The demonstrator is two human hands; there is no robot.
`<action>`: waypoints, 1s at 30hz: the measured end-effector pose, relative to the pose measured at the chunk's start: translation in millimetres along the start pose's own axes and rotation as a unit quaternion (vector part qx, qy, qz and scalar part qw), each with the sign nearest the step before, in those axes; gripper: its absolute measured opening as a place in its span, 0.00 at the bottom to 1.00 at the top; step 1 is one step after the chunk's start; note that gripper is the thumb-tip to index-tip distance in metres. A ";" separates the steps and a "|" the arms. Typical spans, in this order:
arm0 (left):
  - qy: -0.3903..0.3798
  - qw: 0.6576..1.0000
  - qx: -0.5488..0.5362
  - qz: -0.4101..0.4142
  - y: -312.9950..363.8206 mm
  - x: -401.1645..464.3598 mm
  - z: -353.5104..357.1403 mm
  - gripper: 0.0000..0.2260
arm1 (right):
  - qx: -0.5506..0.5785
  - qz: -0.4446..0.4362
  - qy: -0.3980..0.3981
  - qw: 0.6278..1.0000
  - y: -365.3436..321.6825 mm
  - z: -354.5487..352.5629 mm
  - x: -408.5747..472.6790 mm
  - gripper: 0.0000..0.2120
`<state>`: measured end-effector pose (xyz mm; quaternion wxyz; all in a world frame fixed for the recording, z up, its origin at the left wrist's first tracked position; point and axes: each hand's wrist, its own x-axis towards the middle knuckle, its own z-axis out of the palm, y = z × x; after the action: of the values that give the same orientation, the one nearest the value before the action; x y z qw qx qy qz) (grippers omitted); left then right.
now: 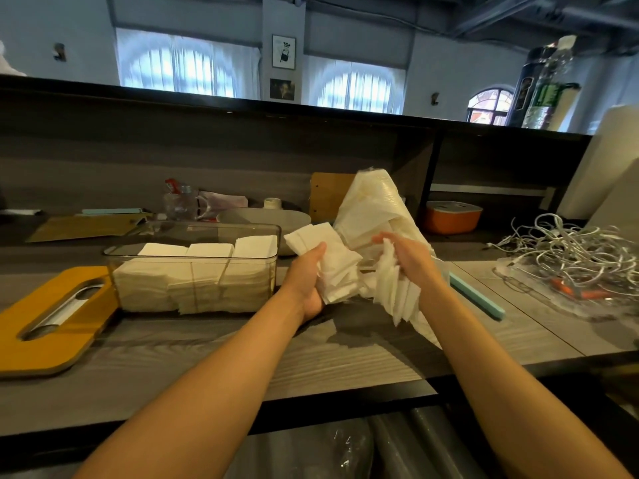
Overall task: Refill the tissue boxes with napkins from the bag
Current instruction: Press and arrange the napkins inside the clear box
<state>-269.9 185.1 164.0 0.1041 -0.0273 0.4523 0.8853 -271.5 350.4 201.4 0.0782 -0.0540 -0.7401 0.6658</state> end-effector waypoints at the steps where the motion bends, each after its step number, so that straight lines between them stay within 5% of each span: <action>1: 0.001 1.000 0.008 0.000 0.0 -0.9 0.0 0.13 | 0.091 0.026 -0.006 0.996 1.1 -8.6 2.5 0.10; 5: 0.001 0.996 0.089 -0.017 -6.7 -5.1 5.4 0.15 | 0.245 0.014 0.012 0.969 8.5 -0.9 -5.4 0.22; 12: -0.046 0.995 0.080 -0.036 -5.8 -10.0 7.5 0.08 | 0.418 0.000 -0.060 0.907 -21.6 -2.9 -12.7 0.18; 18: -0.117 0.990 0.043 -0.060 -6.6 -6.4 4.7 0.26 | 0.331 0.032 -0.042 0.942 -19.6 28.7 7.8 0.17; 24: -0.071 0.992 0.094 -0.038 -10.7 -4.0 7.2 0.20 | 0.310 0.032 -0.020 0.950 4.4 36.3 14.9 0.22; 30: 0.032 0.993 0.112 -0.009 -7.3 3.4 4.7 0.10 | 0.335 -0.015 -0.099 0.937 3.6 36.9 17.2 0.27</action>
<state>-271.6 193.6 160.4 0.1000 -0.0478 0.5515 0.8267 -295.4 317.9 194.8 0.0277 0.0529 -0.4791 0.8757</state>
